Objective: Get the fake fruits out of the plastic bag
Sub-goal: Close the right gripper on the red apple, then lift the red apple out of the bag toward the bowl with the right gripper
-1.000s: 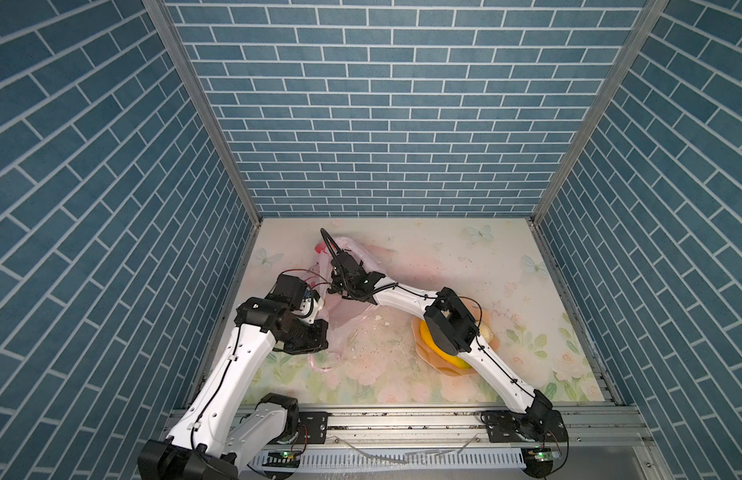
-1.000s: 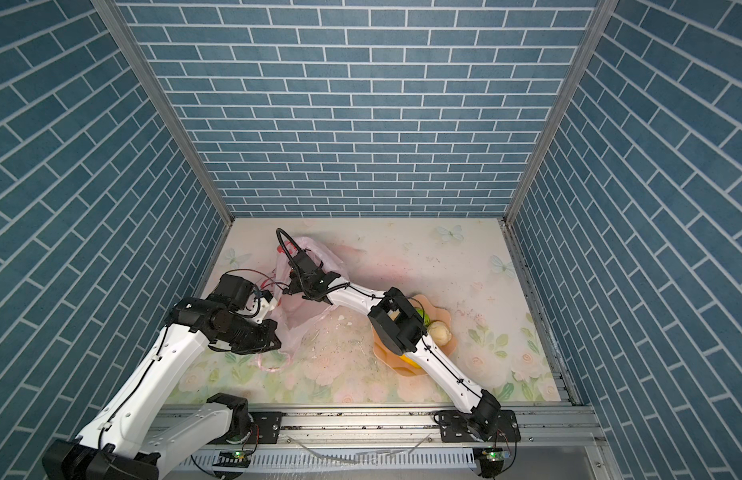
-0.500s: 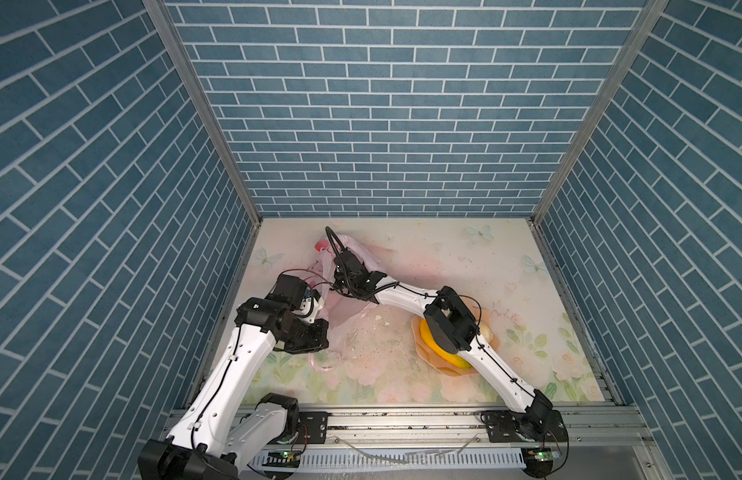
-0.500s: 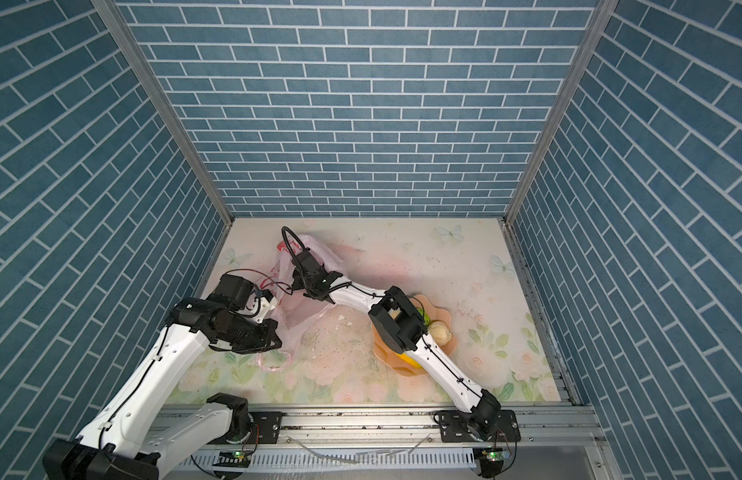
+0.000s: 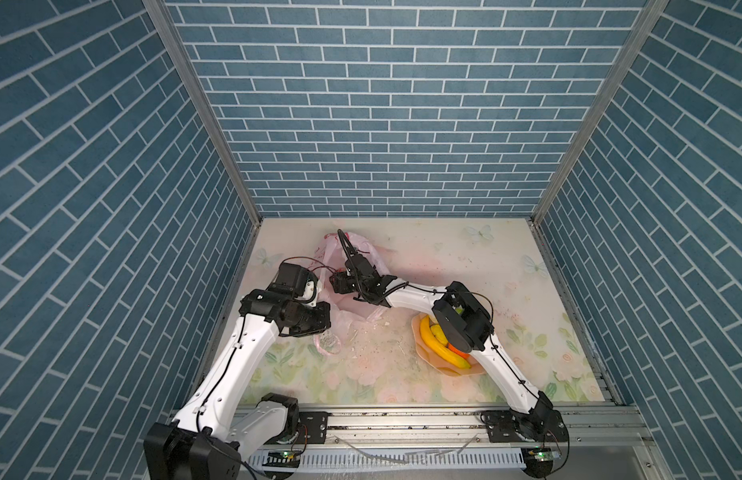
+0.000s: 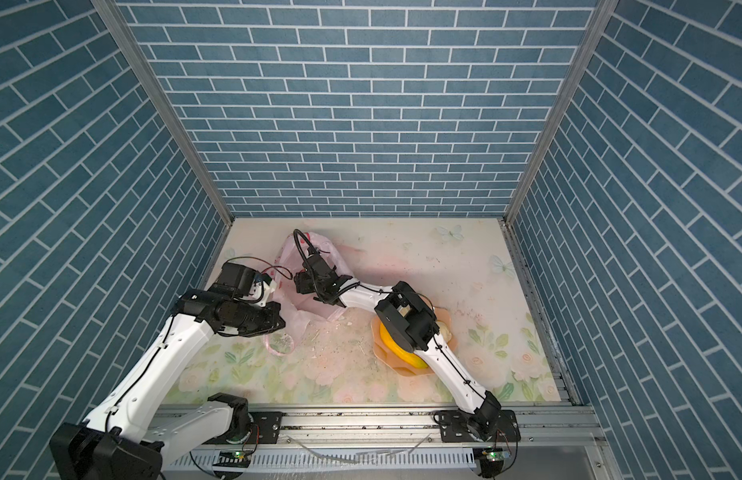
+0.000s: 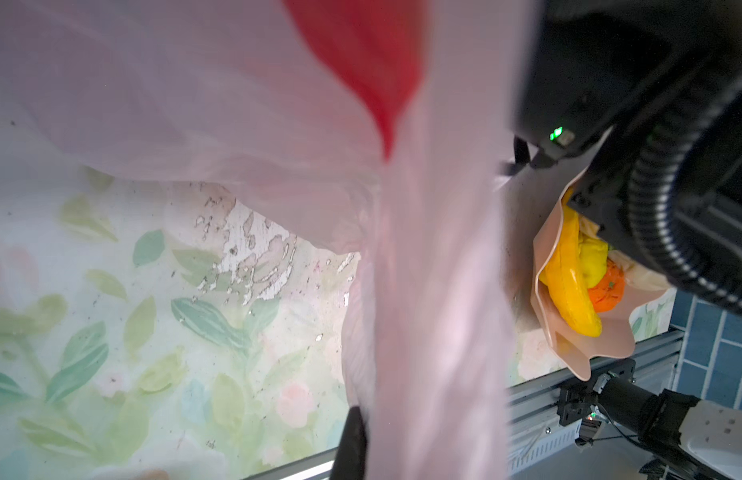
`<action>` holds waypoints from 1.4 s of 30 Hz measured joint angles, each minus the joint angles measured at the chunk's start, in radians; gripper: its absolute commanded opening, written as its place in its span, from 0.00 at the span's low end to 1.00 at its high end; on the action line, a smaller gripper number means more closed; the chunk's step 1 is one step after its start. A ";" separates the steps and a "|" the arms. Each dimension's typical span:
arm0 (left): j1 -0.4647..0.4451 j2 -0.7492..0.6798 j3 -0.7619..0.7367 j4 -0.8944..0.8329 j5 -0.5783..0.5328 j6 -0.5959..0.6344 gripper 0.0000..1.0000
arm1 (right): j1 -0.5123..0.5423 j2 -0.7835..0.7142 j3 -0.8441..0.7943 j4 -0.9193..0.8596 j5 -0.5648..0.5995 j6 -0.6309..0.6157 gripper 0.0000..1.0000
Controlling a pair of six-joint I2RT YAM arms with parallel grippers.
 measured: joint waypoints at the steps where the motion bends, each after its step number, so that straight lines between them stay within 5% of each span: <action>1: 0.002 0.012 0.009 0.017 -0.004 -0.006 0.02 | 0.000 -0.017 -0.026 0.002 -0.003 0.000 0.49; 21: 0.018 0.312 0.176 0.215 -0.014 -0.027 0.02 | 0.025 -0.326 -0.231 -0.075 -0.070 -0.193 0.46; 42: 0.083 0.198 0.167 0.314 -0.106 -0.045 0.02 | 0.027 -0.533 -0.276 -0.233 0.024 -0.333 0.43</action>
